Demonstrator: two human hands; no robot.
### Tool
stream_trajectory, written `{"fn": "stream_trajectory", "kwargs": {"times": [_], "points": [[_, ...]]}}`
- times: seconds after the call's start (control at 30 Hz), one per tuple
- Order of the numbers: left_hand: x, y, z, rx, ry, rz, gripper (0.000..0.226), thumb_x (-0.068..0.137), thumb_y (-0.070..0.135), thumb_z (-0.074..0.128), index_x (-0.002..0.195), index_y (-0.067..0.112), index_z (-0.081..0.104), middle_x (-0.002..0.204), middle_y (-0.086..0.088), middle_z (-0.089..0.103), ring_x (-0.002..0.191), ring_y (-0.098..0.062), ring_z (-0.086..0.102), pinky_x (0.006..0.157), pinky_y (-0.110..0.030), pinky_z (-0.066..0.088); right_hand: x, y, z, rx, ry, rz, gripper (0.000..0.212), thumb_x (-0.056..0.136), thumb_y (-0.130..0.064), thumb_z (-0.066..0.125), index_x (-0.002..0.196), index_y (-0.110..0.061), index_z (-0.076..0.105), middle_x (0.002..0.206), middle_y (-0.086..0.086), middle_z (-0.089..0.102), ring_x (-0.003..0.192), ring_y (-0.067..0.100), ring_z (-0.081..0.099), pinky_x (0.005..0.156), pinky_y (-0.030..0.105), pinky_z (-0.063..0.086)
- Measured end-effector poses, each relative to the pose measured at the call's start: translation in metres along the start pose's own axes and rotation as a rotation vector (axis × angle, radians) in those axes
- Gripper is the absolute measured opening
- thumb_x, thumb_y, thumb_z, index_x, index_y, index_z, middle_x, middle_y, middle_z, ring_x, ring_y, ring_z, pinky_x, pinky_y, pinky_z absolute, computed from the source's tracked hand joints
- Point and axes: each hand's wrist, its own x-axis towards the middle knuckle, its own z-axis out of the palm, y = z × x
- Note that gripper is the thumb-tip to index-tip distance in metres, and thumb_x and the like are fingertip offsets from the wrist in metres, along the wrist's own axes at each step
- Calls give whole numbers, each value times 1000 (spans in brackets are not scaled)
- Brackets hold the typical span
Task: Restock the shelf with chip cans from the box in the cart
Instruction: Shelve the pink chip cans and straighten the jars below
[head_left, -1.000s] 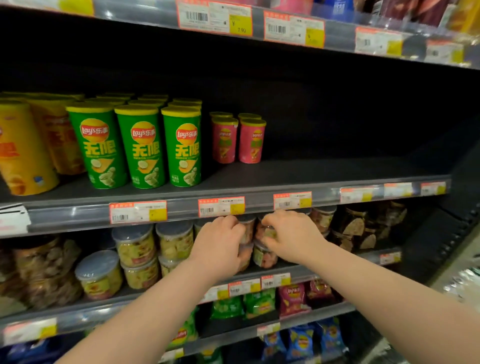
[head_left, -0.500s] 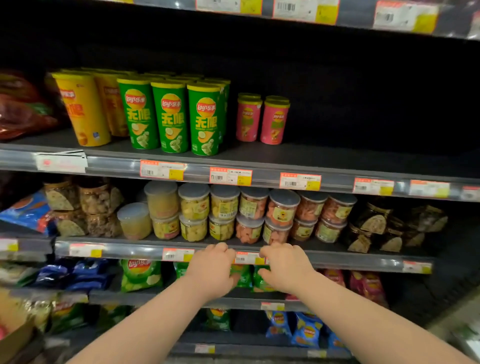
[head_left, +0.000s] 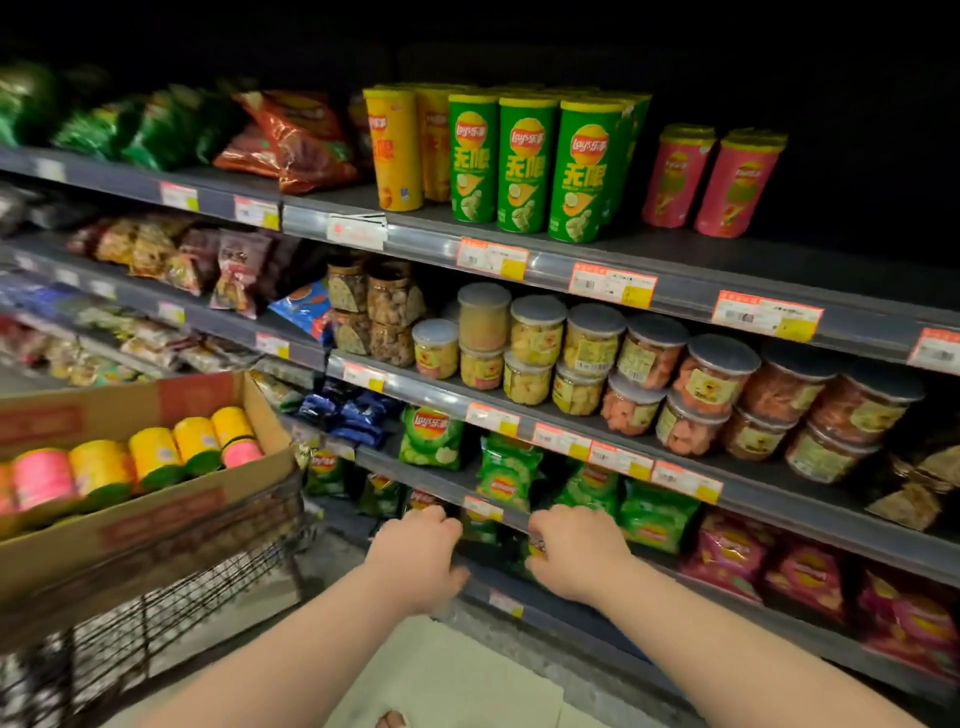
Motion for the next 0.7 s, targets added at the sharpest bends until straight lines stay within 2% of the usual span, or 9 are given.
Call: {"fn": "stream_trajectory", "kwargs": {"times": [0.1, 0.23, 0.33, 0.5, 0.7], "points": [[-17, -19, 11, -29, -28, -71, 45, 90, 49, 47, 123, 19, 49, 121, -3, 48, 118, -26, 47, 94, -40, 43, 2, -23, 3, -11, -25, -39, 42, 92, -41, 49, 128, -21, 51, 128, 7, 53, 118, 31, 49, 96, 40, 38], [-35, -42, 25, -64, -34, -132, 47, 91, 48, 45, 129, 19, 46, 123, -3, 47, 118, -26, 47, 92, -39, 42, 7, -49, 5, -39, -38, -84, 41, 91, -40, 48, 128, -21, 51, 130, 7, 53, 120, 31, 47, 99, 41, 36], [-46, -62, 35, -87, -35, -157, 49, 91, 48, 44, 132, 21, 45, 127, -3, 48, 119, -25, 48, 94, -38, 43, 15, -70, 7, -50, -60, -108, 41, 92, -40, 48, 128, -22, 51, 127, 7, 54, 118, 30, 49, 98, 41, 36], [-62, -110, 47, -138, -82, -217, 45, 89, 47, 46, 122, 17, 48, 120, -6, 49, 116, -28, 49, 92, -40, 45, 39, -119, 8, -75, -93, -146, 41, 92, -40, 48, 128, -21, 50, 126, 6, 55, 116, 29, 51, 95, 39, 39], [-84, -192, 62, -198, -79, -274, 48, 90, 48, 45, 128, 20, 48, 124, -5, 49, 118, -26, 49, 92, -39, 46, 75, -204, 5, -96, -120, -201, 39, 91, -40, 48, 125, -22, 52, 123, 6, 56, 114, 29, 52, 94, 39, 40]]}}
